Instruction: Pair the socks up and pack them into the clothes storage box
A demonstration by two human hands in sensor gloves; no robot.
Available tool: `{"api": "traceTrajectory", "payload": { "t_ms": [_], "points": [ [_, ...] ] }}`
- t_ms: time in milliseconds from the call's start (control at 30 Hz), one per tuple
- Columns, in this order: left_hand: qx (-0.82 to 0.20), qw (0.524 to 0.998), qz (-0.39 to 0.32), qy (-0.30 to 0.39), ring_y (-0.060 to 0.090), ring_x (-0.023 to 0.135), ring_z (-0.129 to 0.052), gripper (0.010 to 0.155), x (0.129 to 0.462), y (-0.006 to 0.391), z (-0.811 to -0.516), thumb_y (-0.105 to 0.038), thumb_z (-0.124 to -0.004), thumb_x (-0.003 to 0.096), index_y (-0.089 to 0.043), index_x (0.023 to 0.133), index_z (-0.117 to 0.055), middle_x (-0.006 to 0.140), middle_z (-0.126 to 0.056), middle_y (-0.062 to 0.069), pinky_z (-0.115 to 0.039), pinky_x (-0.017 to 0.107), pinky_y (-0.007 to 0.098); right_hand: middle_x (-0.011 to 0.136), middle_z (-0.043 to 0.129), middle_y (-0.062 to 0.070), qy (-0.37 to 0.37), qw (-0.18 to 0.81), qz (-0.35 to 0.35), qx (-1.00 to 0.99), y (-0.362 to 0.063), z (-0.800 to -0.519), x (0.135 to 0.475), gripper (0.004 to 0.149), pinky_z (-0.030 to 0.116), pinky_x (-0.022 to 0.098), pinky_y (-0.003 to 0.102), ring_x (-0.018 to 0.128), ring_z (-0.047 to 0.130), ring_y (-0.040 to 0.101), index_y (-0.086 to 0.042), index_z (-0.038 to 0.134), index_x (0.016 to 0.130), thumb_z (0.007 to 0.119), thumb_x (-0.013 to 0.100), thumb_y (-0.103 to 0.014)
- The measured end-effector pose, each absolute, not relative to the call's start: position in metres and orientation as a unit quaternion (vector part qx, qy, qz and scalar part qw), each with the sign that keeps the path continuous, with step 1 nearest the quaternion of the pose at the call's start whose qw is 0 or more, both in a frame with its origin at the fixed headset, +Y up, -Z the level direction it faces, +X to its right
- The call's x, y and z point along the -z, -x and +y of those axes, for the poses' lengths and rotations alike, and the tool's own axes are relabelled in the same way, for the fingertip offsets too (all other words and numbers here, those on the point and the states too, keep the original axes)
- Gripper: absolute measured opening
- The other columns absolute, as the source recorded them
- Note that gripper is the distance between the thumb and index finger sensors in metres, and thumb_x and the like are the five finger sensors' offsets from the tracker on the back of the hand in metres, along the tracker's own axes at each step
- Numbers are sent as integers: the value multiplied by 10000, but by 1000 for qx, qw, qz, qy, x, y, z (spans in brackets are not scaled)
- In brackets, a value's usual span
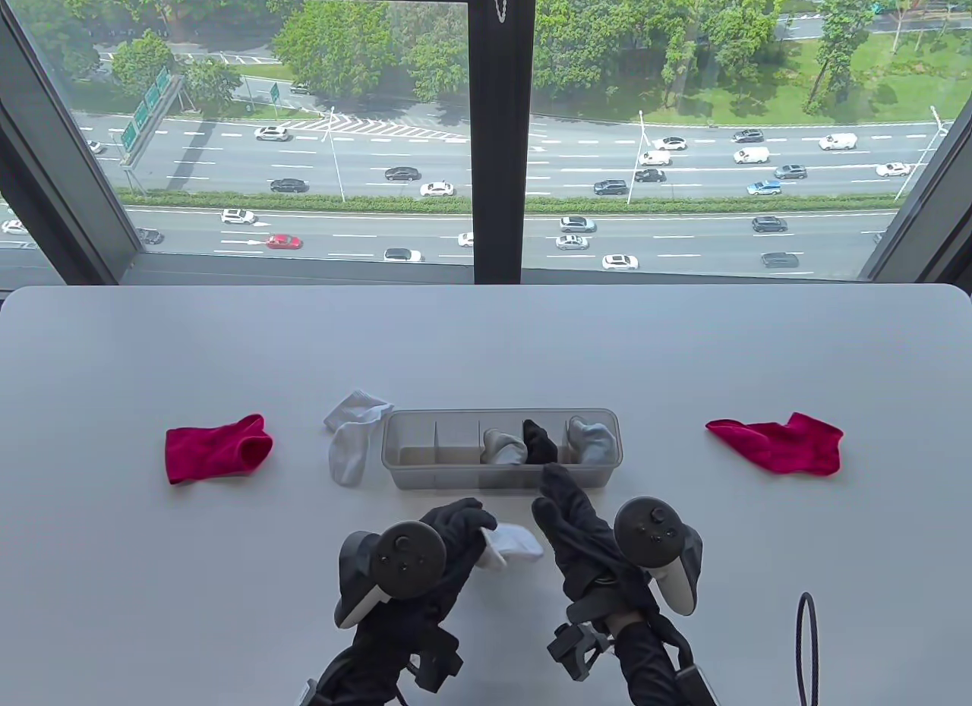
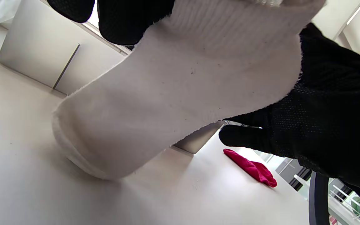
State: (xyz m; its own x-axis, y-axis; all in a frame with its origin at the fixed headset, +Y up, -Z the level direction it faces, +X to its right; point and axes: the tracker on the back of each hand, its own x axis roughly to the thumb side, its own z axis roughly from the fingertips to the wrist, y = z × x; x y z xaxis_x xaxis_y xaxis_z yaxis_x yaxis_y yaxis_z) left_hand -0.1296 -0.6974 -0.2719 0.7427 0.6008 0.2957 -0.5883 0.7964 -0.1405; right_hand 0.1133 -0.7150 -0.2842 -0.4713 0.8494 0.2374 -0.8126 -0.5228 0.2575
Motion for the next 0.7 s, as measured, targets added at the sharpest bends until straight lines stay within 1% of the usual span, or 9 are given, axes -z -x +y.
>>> {"api": "traceTrajectory", "payload": {
  "t_ms": [200,267,300,367,467,533,600,667,700],
  "points": [
    [-386,910,-147,24,487,879,-828,388,274,138,-697,-321,-592,595,-120,872,-775,983,-839,218,-653,657,662,1216,158,246,-271,414,117,-861,-90,-705,279,879,329,736,709,1057,192,542,-273,202,1154,779,524,-478],
    [-404,903,-145,24,489,861,-845,397,274,137,-697,-328,-601,594,-102,852,-799,962,-861,226,-662,648,660,1178,591,168,-227,404,57,-884,-88,-705,277,573,457,733,693,1064,484,501,-285,566,1079,773,556,-391],
    [-403,904,-140,25,495,847,-854,409,273,137,-697,-343,-600,594,-98,841,-816,948,-874,230,-664,641,665,1002,850,95,-194,407,21,-892,-91,-705,277,420,566,728,643,973,750,408,-275,718,973,727,571,-394],
    [-414,900,-135,-3,515,890,-801,448,271,139,-695,-357,-585,595,-101,906,-781,1007,-812,243,-636,658,676,864,941,66,-174,422,5,-890,-96,-704,277,401,608,720,606,858,875,327,-237,747,939,717,574,-402],
    [-452,864,-222,23,507,1101,-451,659,271,137,-689,-488,-602,575,-217,1150,-424,1219,-378,220,-458,736,722,791,978,50,-175,366,-20,-914,-100,-703,276,402,636,705,593,801,918,305,-209,782,907,739,563,-413],
    [-439,865,-239,46,483,1134,-362,712,268,129,-685,-542,-640,551,-314,1164,-358,1242,-303,181,-400,748,735,767,989,17,-182,351,-26,-918,-96,-703,275,406,639,709,589,791,932,275,-237,797,878,749,540,-456],
    [-406,887,-218,38,489,1107,-474,612,269,124,-687,-470,-670,559,-269,1122,-541,1220,-437,193,-458,738,728,782,984,13,-193,394,-3,-899,-91,-704,274,407,625,721,594,810,921,273,-258,803,876,754,529,-463],
    [-419,889,-182,-3,470,830,-872,479,272,129,-689,-389,-692,557,-156,974,-715,983,-835,213,-682,644,649,783,988,25,-191,421,14,-886,-89,-706,274,391,622,723,595,811,920,282,-251,820,868,762,529,-437],
    [-438,884,-161,-11,448,755,-912,442,273,133,-689,-340,-717,551,-125,936,-737,926,-867,208,-710,612,634,785,990,15,-192,424,9,-885,-92,-706,276,390,633,718,591,810,926,270,-258,815,876,750,539,-444]
  ]
}}
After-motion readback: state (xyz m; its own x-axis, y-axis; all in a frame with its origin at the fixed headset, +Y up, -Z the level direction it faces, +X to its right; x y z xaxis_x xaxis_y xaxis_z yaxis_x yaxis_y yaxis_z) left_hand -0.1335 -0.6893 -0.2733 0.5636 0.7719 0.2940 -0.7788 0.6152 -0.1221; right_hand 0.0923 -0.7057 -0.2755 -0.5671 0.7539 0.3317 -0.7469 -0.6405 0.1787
